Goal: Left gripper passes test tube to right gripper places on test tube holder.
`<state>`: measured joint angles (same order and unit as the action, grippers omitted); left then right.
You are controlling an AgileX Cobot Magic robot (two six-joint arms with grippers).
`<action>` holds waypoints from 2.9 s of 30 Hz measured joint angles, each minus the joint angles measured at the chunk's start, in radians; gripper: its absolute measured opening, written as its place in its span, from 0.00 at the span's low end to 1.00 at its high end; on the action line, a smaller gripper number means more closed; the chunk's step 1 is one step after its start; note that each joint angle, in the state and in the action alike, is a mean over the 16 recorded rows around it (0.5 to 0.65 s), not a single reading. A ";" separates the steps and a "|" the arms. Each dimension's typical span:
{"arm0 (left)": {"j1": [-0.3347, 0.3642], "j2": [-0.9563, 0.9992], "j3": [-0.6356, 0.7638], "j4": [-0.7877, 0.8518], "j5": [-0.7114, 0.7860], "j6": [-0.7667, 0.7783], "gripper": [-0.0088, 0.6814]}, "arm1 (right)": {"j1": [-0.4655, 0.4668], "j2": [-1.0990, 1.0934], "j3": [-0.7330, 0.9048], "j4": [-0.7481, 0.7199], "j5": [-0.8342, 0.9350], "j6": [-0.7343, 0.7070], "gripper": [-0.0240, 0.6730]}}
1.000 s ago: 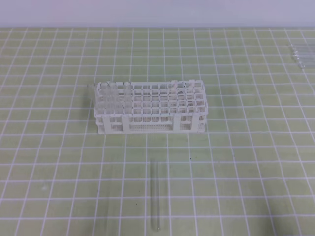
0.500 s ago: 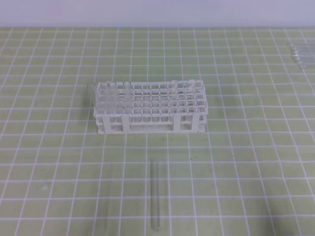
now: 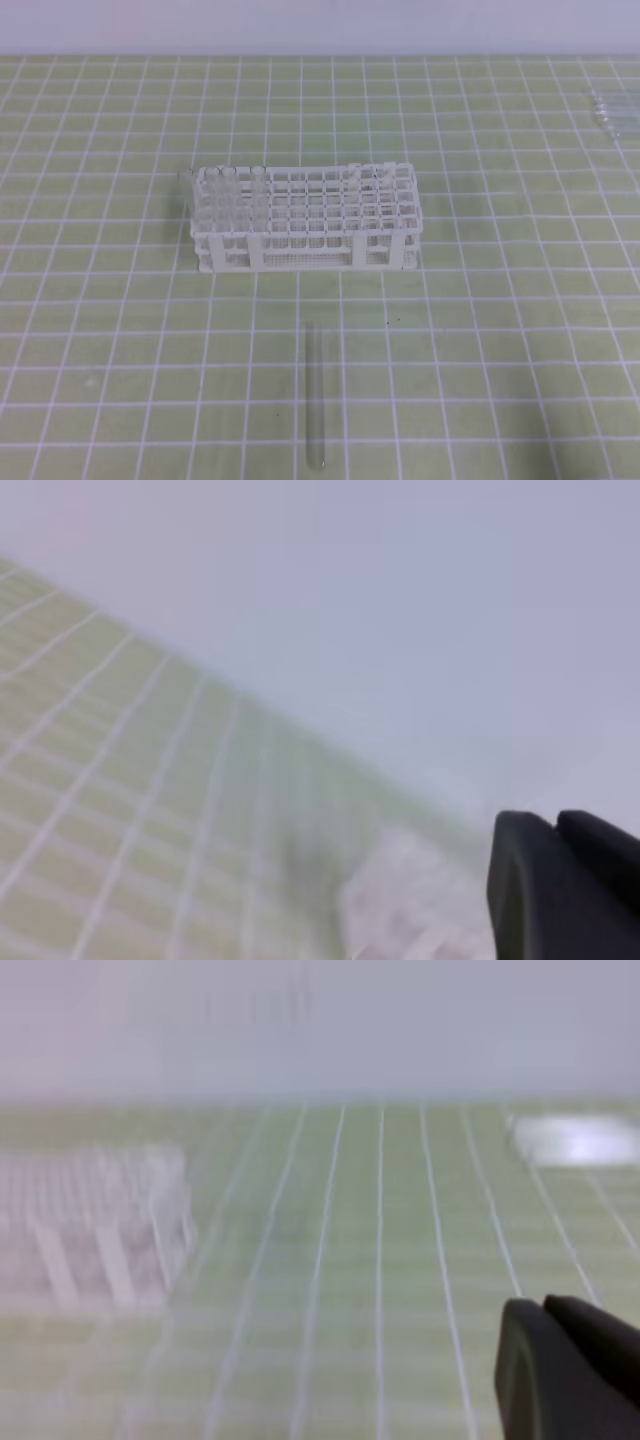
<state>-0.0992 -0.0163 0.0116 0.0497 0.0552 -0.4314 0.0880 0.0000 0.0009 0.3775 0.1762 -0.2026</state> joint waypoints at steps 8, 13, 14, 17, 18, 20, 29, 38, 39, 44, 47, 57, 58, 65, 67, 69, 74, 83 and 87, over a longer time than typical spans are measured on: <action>0.000 0.000 0.000 -0.054 -0.060 -0.130 0.01 | 0.000 0.000 -0.001 0.218 -0.174 0.000 0.03; 0.000 0.003 -0.001 -0.065 0.005 -0.149 0.01 | 0.000 0.000 -0.001 0.308 -0.215 0.000 0.03; 0.000 0.007 -0.002 -0.069 0.019 -0.153 0.01 | 0.000 0.000 -0.001 0.313 -0.211 0.000 0.03; -0.003 0.018 -0.003 -0.083 0.059 -0.165 0.01 | 0.000 0.008 -0.008 0.316 -0.184 0.000 0.03; -0.004 0.028 -0.009 -0.088 0.069 -0.165 0.01 | 0.000 0.014 -0.014 0.316 -0.173 0.000 0.03; -0.008 0.049 -0.022 -0.098 0.090 -0.164 0.01 | 0.000 0.034 -0.033 0.313 -0.145 0.000 0.03; -0.028 0.261 -0.210 -0.123 0.222 -0.054 0.01 | 0.000 0.275 -0.249 0.249 0.085 0.000 0.03; -0.039 0.591 -0.510 -0.177 0.523 0.200 0.01 | 0.000 0.652 -0.560 0.172 0.382 0.000 0.03; -0.042 0.629 -0.537 -0.192 0.554 0.228 0.01 | 0.000 0.687 -0.585 0.167 0.409 -0.001 0.03; -0.087 0.794 -0.621 -0.272 0.643 0.333 0.01 | 0.000 0.816 -0.674 0.153 0.514 -0.007 0.03; -0.144 0.890 -0.649 -0.316 0.646 0.356 0.01 | 0.000 0.859 -0.699 0.143 0.552 -0.011 0.03; -0.435 1.205 -0.744 -0.325 0.558 0.233 0.01 | 0.000 0.891 -0.708 0.118 0.578 -0.036 0.03; -0.464 1.239 -0.766 -0.313 0.559 0.211 0.01 | 0.000 0.891 -0.708 0.116 0.580 -0.038 0.03; -0.619 1.459 -0.944 -0.239 0.628 0.095 0.01 | 0.000 0.891 -0.708 0.109 0.592 -0.058 0.03; -0.651 1.512 -0.992 -0.223 0.657 0.074 0.01 | 0.000 0.891 -0.708 0.106 0.595 -0.064 0.03; -0.679 1.559 -1.036 -0.211 0.687 0.058 0.01 | 0.000 0.891 -0.708 0.102 0.599 -0.067 0.03; -0.725 1.640 -1.107 -0.198 0.749 0.047 0.01 | 0.000 0.891 -0.708 0.091 0.606 -0.073 0.03; -0.741 1.687 -1.129 -0.192 0.771 0.055 0.04 | 0.000 0.891 -0.708 0.077 0.611 -0.075 0.03; -0.735 1.692 -1.129 -0.193 0.758 0.055 0.05 | 0.000 0.891 -0.708 0.077 0.612 -0.075 0.03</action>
<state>-0.8339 1.6757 -1.1174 -0.1430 0.8137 -0.3761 0.0880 0.8905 -0.7067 0.4544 0.7882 -0.2778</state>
